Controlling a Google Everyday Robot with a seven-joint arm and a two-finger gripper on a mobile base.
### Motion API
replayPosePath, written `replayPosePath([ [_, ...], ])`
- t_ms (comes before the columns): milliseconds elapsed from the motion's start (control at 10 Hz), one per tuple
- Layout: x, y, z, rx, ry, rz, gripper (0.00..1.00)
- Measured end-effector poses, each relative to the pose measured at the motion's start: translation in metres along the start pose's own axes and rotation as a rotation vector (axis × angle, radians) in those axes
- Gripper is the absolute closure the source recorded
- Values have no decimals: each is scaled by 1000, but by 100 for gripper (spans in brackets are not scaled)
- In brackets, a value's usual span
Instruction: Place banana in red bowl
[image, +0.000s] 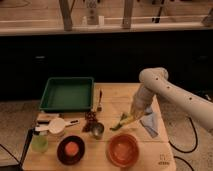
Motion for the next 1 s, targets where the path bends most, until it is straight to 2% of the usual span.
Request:
replayPosePath([
  [900,-29,63,20,-60,-11,-61,97],
  [1000,-32,64,21,-62,-11,-67,97],
])
